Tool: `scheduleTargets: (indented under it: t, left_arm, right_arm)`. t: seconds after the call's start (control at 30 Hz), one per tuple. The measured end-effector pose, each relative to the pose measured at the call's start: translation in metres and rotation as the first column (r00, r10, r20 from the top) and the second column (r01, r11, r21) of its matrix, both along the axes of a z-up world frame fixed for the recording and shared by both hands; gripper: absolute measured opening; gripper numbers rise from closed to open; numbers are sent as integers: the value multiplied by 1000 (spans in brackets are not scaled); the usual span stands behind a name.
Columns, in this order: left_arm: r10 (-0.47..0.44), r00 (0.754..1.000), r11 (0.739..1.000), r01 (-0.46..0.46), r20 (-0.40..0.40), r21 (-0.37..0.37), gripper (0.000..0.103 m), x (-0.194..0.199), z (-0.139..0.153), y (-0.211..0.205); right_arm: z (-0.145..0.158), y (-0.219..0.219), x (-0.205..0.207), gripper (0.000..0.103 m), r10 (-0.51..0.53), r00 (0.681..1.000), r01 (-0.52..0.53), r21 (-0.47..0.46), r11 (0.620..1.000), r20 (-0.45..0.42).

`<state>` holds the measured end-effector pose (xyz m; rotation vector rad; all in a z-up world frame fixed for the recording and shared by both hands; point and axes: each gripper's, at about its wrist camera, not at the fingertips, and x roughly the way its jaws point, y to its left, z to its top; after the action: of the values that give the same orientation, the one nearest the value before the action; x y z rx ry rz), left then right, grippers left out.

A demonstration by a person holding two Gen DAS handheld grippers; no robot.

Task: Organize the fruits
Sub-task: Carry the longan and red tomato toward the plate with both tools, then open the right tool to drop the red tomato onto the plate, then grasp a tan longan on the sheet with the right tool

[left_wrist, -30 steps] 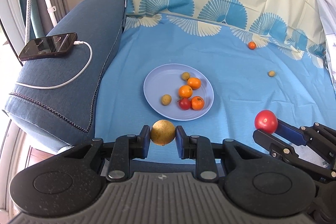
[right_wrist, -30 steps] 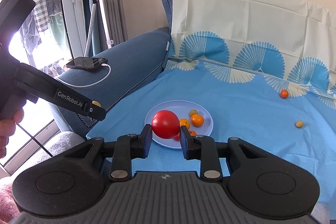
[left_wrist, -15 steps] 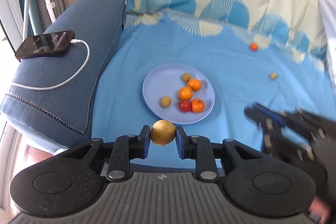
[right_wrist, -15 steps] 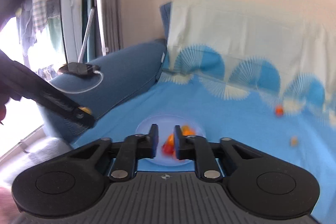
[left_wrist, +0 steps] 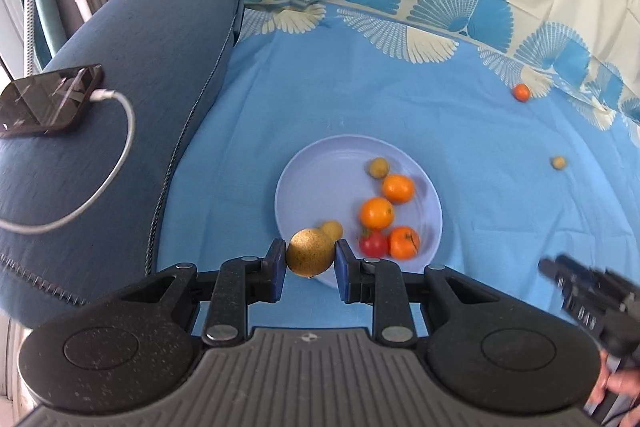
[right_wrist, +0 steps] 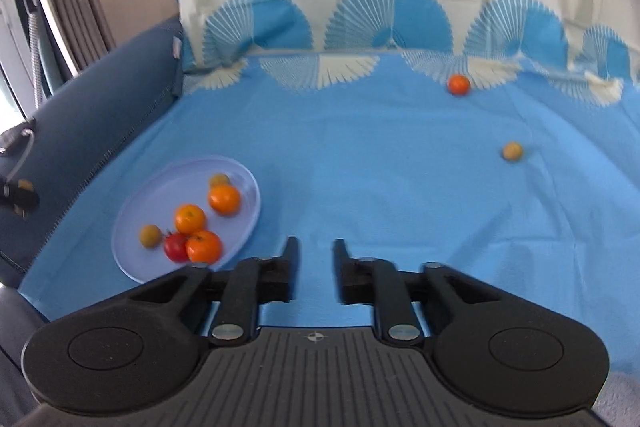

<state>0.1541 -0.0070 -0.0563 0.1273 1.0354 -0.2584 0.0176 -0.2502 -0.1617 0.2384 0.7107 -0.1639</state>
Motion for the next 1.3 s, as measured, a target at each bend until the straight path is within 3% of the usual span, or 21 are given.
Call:
scheduleTargets:
  t: [0.07,0.13,0.3,0.53,0.67,0.8,0.9,0.97,1.07,1.23,1.27,1.3]
  left_arm:
    - [-3,1000,1000,3,-8,-9,28,8,-1,-5]
    - [-9,1000,1000,9,7,-7,28,11,1,-9]
    - [-40,998,999,41,40,-12,28,6,7,-18]
    - [-42,998,999,43,35,-14,28,5,6,-17]
    - [-40,999,999,41,34,-18,28,8,7,-19]
    - [-53,998,999,53,33,0,28,12,5,-30]
    - [-60,998,998,60,21,12,28,20,3,-42]
    - [-63,998,998,63,12,17,28,27,2,-51]
    - [-56,998,998,56,-2,24,28,39,-2,-64]
    - [-44,999,998,44,-6,34,28,54,-5,-80]
    - [-44,999,998,44,-6,36,28,55,-5,-81]
    - [-45,999,998,45,-6,37,28,55,-6,-83]
  right_arm:
    - [-7,-5,3,43,-19,1000,19,10,1000,-22]
    - [-11,-9,3,44,-27,999,29,33,999,-43]
    - [-8,-4,0,61,-7,1000,8,25,1000,-28]
    - [-6,11,-24,66,50,996,-45,74,996,-67]
    - [-2,-4,-22,78,-46,998,48,35,998,-38]
    - [0,-50,-1,81,-203,979,204,-47,978,35]
    - [-13,-101,26,81,-341,937,347,-101,933,70]
    - [-30,-136,51,81,-391,919,394,-130,910,46]
    - [-61,-180,93,81,-392,920,384,-156,910,-18]
    - [-100,-214,147,82,-377,923,361,-171,917,-77]
    - [-101,-218,150,77,-383,922,371,-162,914,-49]
    - [-101,-220,152,60,-379,925,369,-157,916,-40]
